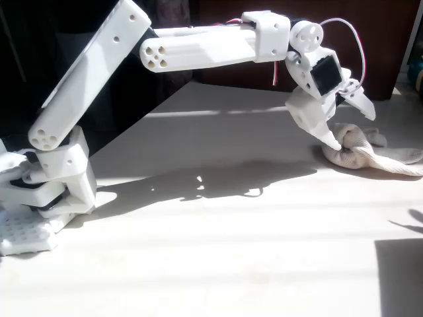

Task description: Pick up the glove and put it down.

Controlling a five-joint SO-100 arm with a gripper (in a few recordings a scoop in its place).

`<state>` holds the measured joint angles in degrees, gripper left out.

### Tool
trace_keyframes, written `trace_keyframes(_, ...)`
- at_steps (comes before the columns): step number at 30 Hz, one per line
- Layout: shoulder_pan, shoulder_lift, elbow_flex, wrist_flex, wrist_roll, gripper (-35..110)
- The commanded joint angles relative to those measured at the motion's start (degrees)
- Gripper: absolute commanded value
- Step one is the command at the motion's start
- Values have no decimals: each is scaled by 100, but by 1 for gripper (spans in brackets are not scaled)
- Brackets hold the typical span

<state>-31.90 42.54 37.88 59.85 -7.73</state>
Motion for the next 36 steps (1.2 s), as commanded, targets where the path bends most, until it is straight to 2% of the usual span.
trace_keyframes(1, -97, -158, -457, -132, 167, 29)
trace_keyframes(16, -79, -527, -527, -158, 334, 28)
trace_keyframes(20, -79, -536, -527, -158, 281, 19)
trace_keyframes(25, -62, -536, -527, -158, 272, -2)
trace_keyframes(36, -88, -536, -527, -158, 264, 0)
